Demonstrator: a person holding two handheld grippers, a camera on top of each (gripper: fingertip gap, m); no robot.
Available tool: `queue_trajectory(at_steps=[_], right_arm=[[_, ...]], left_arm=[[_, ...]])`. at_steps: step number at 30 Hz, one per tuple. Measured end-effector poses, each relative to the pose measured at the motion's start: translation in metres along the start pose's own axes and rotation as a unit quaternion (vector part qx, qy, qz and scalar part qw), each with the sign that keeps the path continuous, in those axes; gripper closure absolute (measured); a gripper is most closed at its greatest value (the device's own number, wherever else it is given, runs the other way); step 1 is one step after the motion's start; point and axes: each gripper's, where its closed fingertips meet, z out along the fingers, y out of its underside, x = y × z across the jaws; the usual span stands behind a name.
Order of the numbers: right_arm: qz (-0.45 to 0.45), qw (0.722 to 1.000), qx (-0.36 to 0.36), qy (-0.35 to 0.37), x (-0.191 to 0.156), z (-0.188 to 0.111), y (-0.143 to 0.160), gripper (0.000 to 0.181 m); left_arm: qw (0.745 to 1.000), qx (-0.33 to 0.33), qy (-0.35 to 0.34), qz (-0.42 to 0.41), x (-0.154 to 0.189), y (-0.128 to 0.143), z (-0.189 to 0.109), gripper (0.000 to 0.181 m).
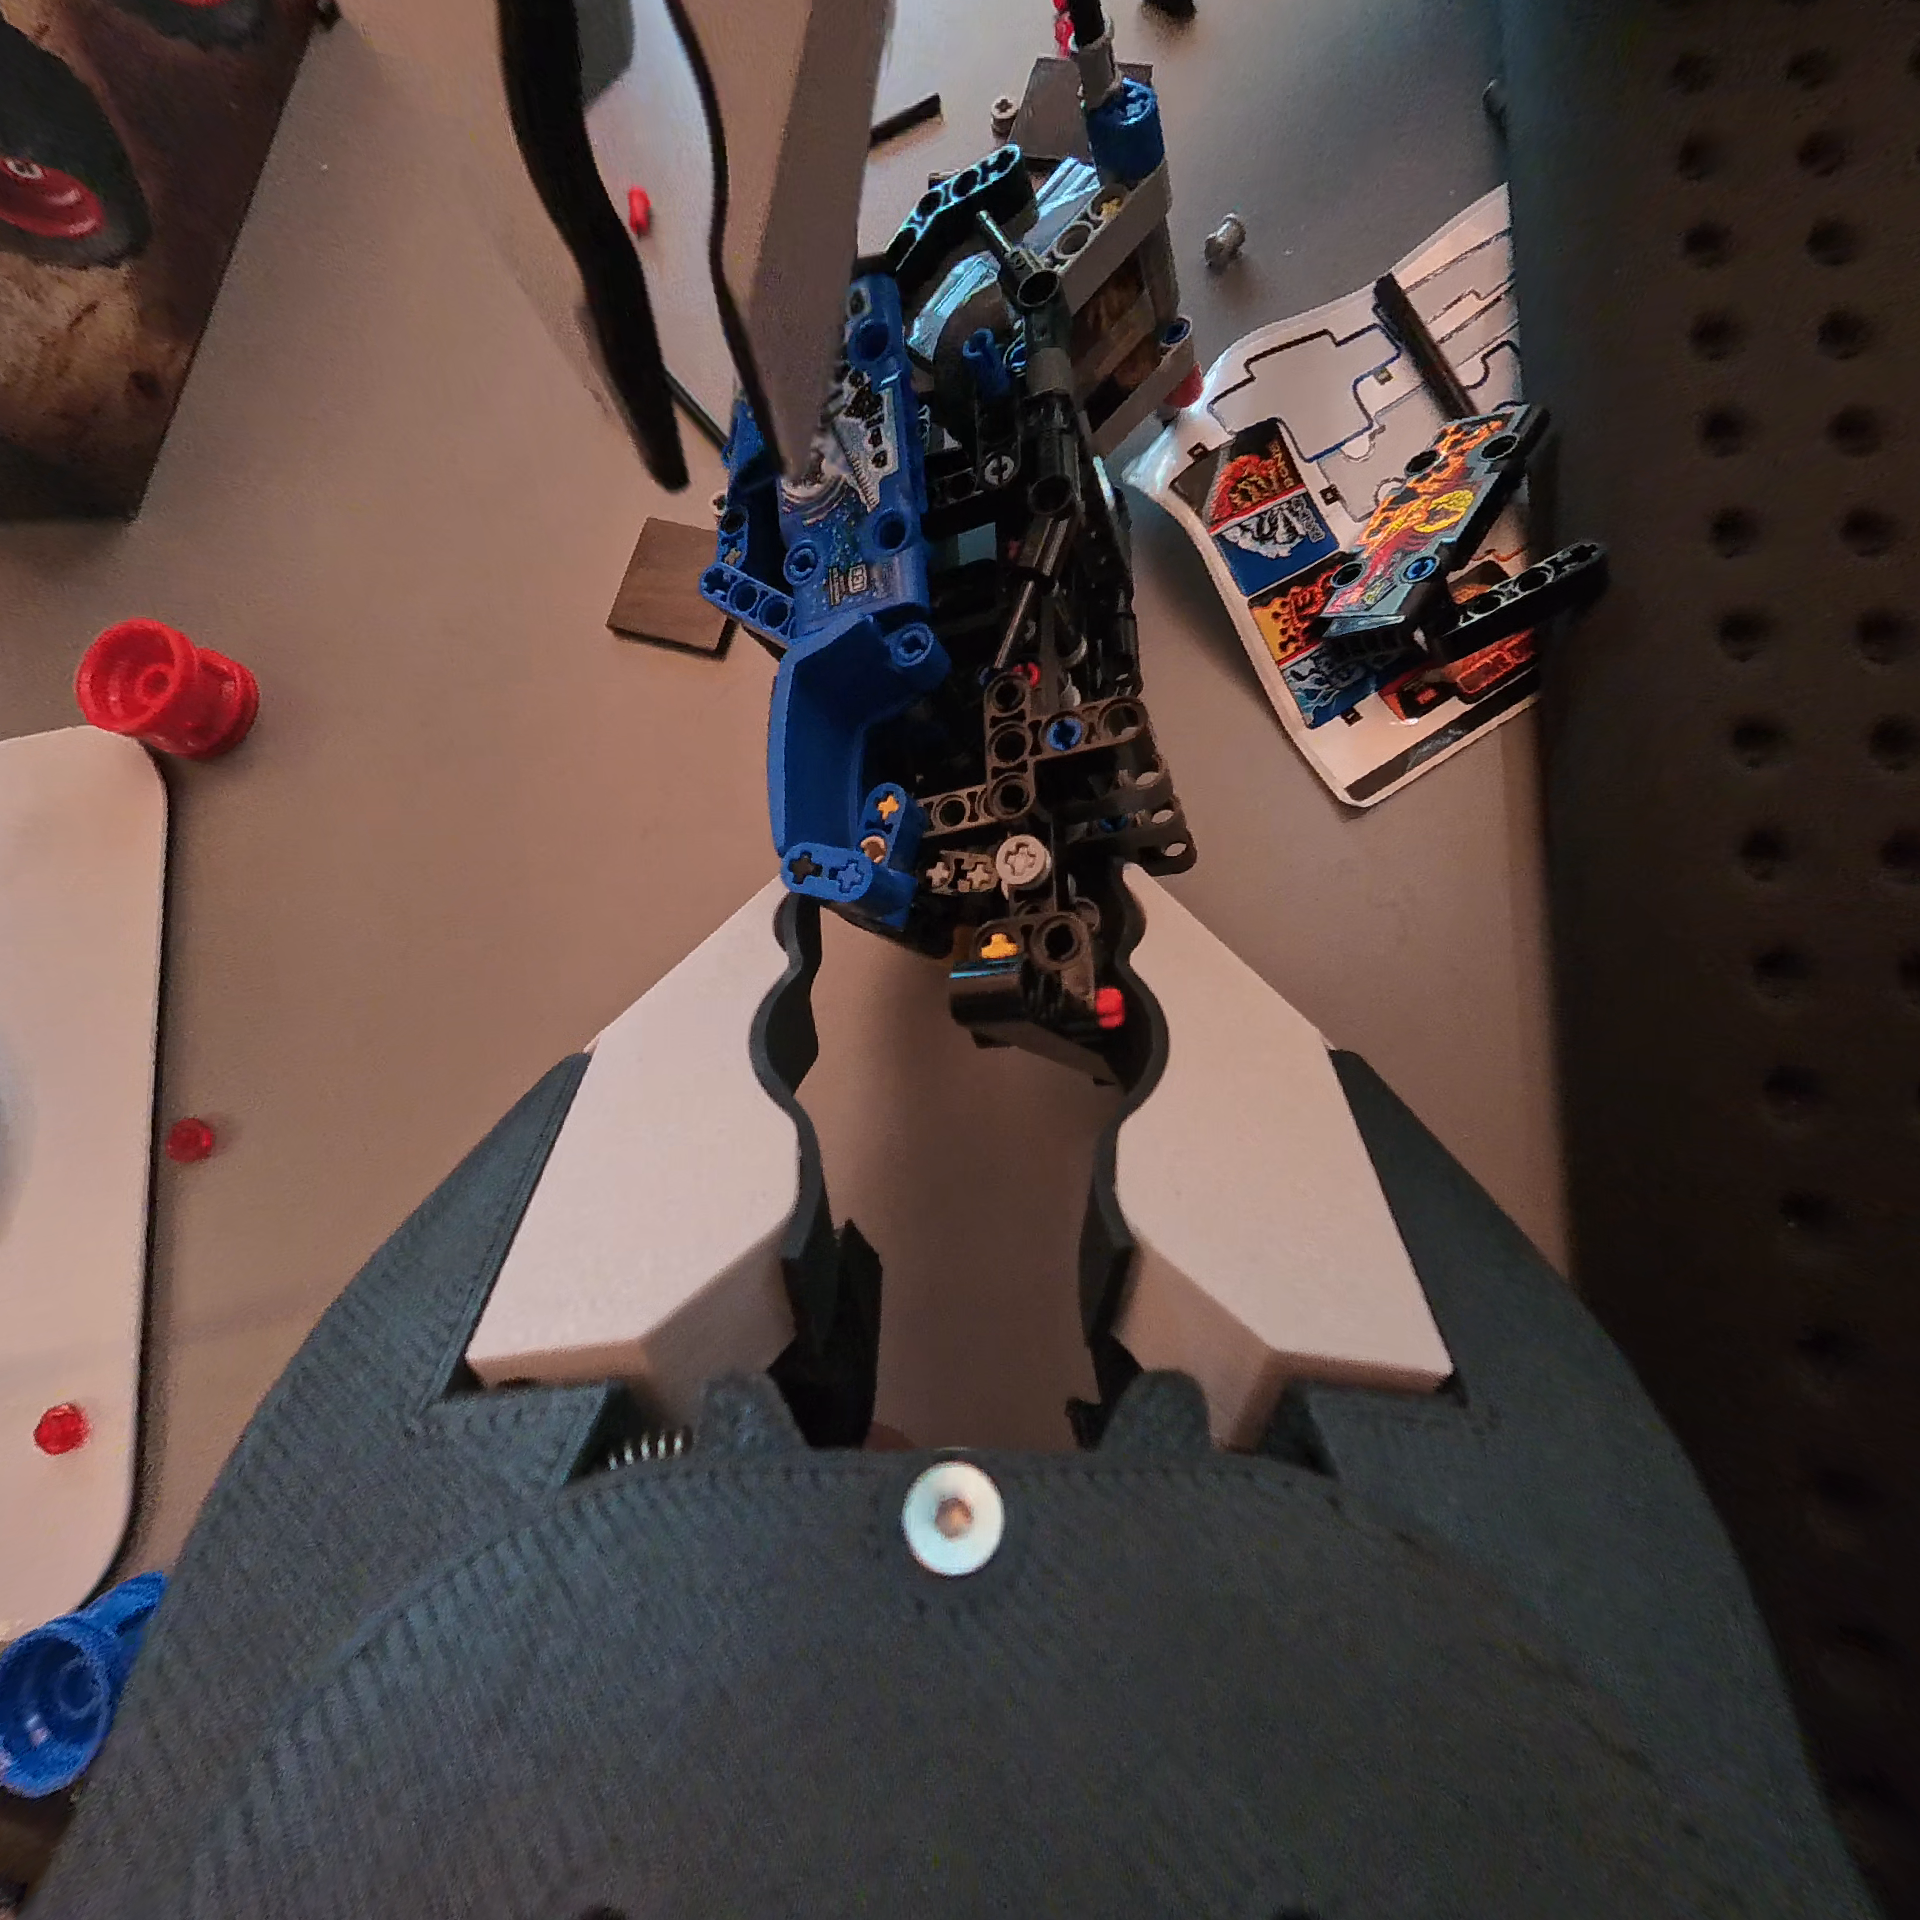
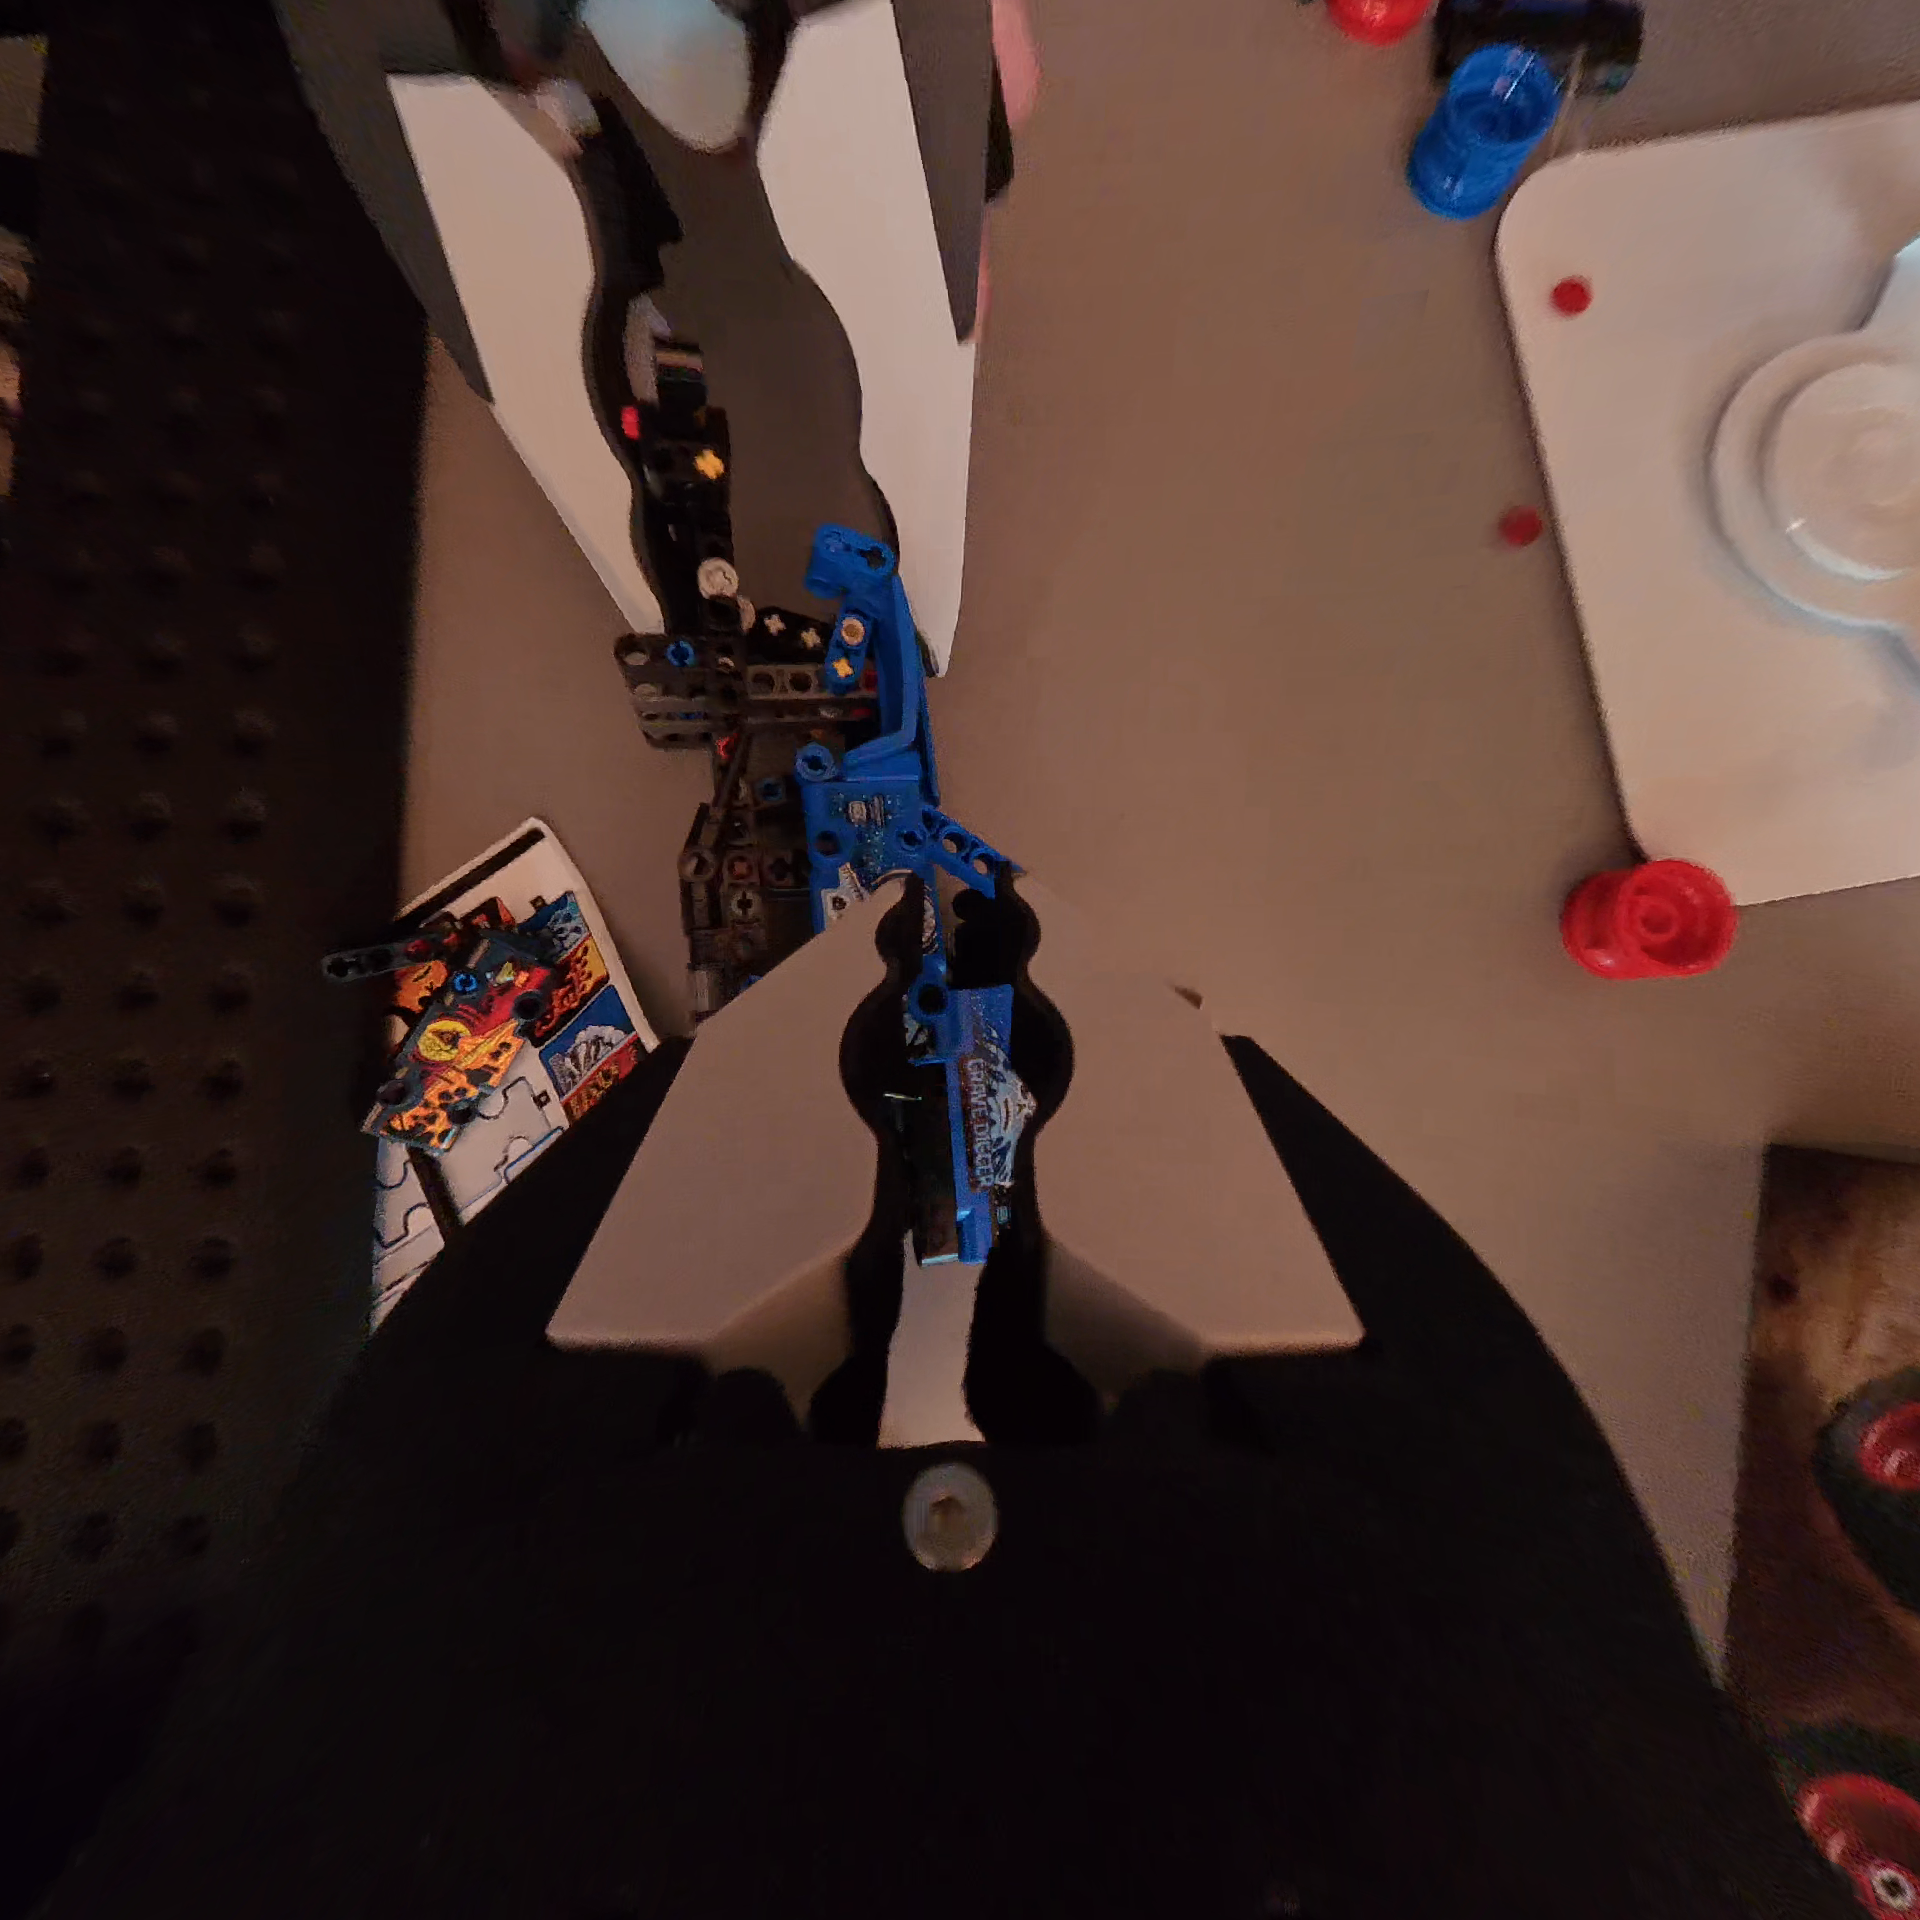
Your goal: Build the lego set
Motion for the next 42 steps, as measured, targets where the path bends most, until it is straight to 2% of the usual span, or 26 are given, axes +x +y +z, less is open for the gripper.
queue_trajectory(at_steps=[2,11,24,28,32,34,36,42], right_arm=[[0.010,1.000,-0.010,0.001,0.003,0.004,0.003,0.181],[-0.015,0.999,-0.032,-0.015,-0.004,0.007,0.007,0.181],[-0.045,0.991,-0.114,-0.058,-0.008,0.014,0.021,0.181],[-0.045,0.989,-0.120,-0.073,-0.008,0.015,0.021,0.181],[-0.011,0.997,-0.074,-0.035,0.010,0.003,0.011,0.181],[0.008,0.999,-0.024,-0.027,0.012,-0.006,0.002,0.163],[0.021,1.000,-0.011,-0.013,0.014,-0.011,0.003,0.152],[0.074,0.993,0.060,-0.065,-0.003,-0.022,0.003,0.145]], left_arm=[[1.000,-0.003,-0.009,0.011,0.001,-0.001,0.000,0.128],[0.996,-0.021,-0.058,0.070,0.006,-0.006,-0.002,0.127],[0.998,-0.025,-0.038,0.053,0.013,-0.006,0.003,0.127],[0.998,-0.022,-0.034,0.050,0.013,-0.005,0.003,0.126],[0.994,-0.010,-0.068,0.082,0.008,-0.009,-0.001,0.127],[0.991,-0.011,-0.087,0.105,0.008,-0.011,-0.002,0.127],[0.984,-0.012,-0.119,0.134,0.004,-0.013,-0.004,0.127],[0.950,-0.040,-0.215,0.221,-0.008,-0.016,-0.008,0.129]])
